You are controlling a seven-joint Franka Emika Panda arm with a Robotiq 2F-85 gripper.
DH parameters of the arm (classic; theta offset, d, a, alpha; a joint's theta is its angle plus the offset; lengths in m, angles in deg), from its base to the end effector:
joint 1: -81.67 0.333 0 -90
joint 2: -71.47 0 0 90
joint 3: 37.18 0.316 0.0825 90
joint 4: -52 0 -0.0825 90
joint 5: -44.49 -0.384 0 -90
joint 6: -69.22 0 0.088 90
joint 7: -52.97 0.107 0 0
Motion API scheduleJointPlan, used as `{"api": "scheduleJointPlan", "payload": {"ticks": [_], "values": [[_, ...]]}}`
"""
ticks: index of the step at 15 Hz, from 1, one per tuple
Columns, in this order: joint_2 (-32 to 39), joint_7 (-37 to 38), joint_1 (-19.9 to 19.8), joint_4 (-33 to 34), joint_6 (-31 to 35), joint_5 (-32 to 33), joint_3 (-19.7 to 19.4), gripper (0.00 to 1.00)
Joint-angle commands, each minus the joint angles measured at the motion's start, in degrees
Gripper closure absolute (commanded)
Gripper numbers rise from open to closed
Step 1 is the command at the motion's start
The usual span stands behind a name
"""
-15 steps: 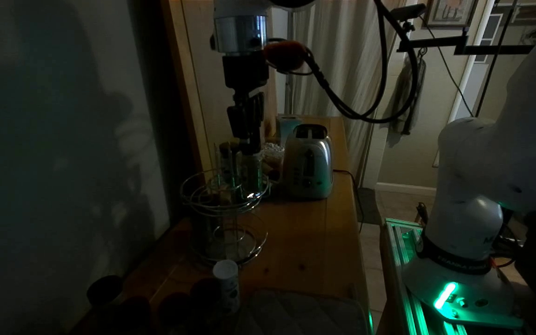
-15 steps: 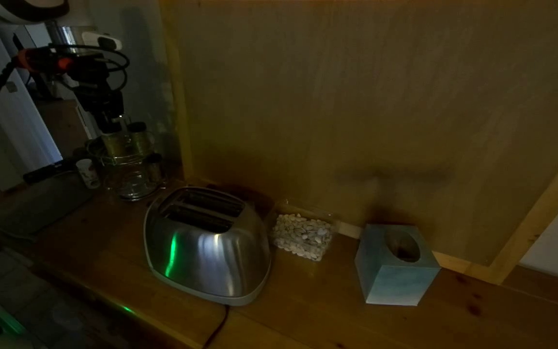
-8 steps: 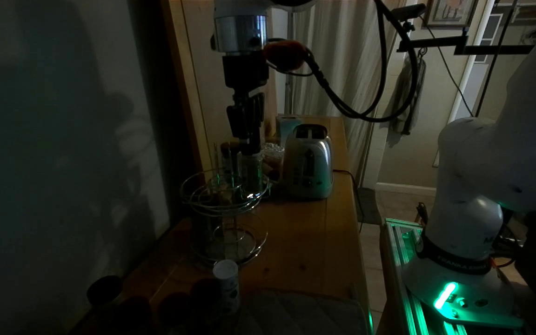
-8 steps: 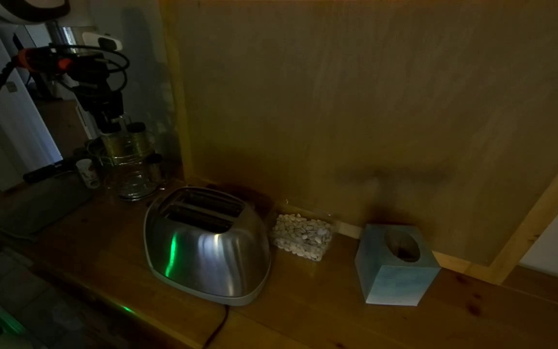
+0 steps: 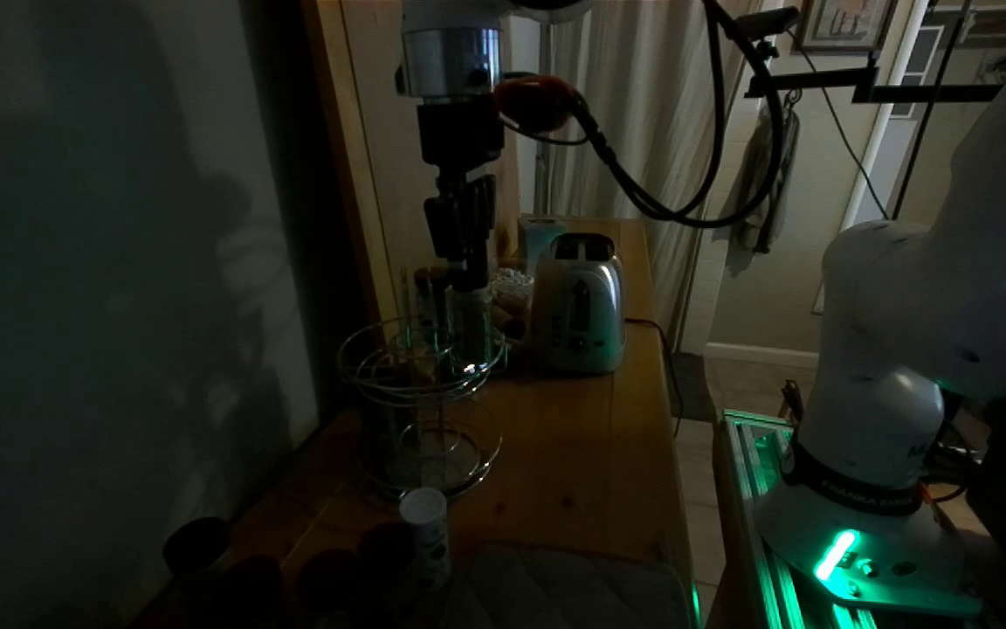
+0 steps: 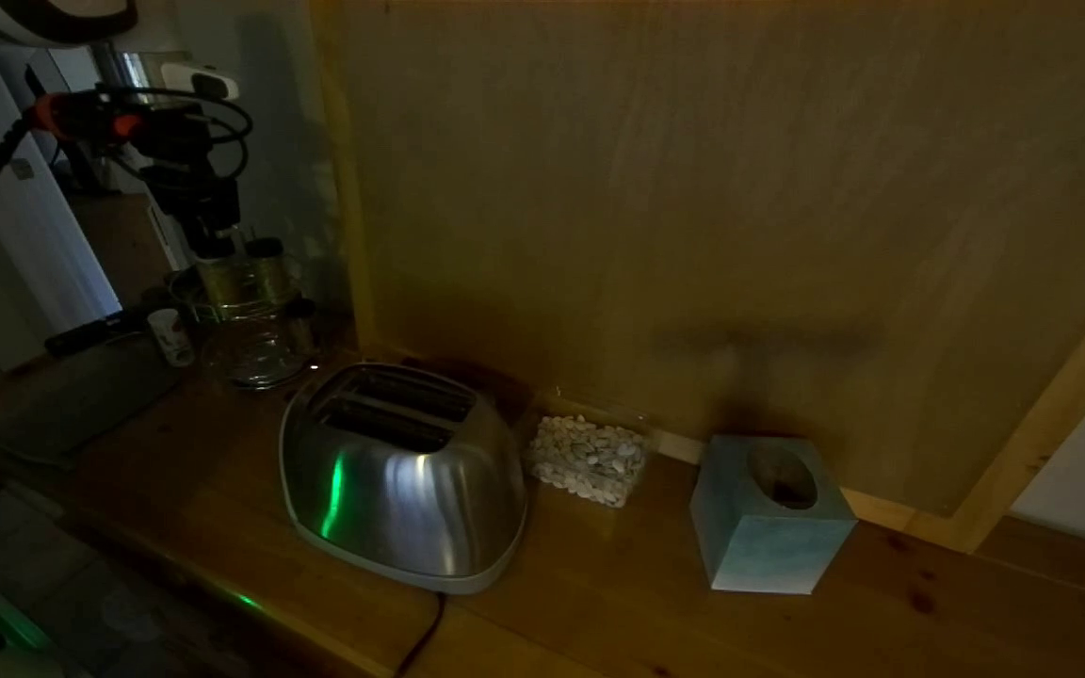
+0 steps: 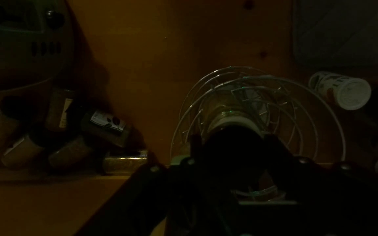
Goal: Pick up the black lid on the left and put it on the brown container on the salt rack
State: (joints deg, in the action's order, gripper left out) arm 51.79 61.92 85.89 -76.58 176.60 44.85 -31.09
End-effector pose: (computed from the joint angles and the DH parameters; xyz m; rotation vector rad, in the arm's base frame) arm 0.4390 0.0827 0.5018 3.0955 0.0294 -0.0327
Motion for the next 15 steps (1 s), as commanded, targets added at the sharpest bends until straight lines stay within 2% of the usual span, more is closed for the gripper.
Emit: {"api": "scheduleJointPlan", "payload": {"ticks": [1, 15], "values": [[1.18, -1.33, 0.21, 1.25, -0.58, -1.87, -0.48, 0.76], [0.4, -1.35, 0.11, 1.28, -1.17, -1.68, -0.51, 0.76]]}}
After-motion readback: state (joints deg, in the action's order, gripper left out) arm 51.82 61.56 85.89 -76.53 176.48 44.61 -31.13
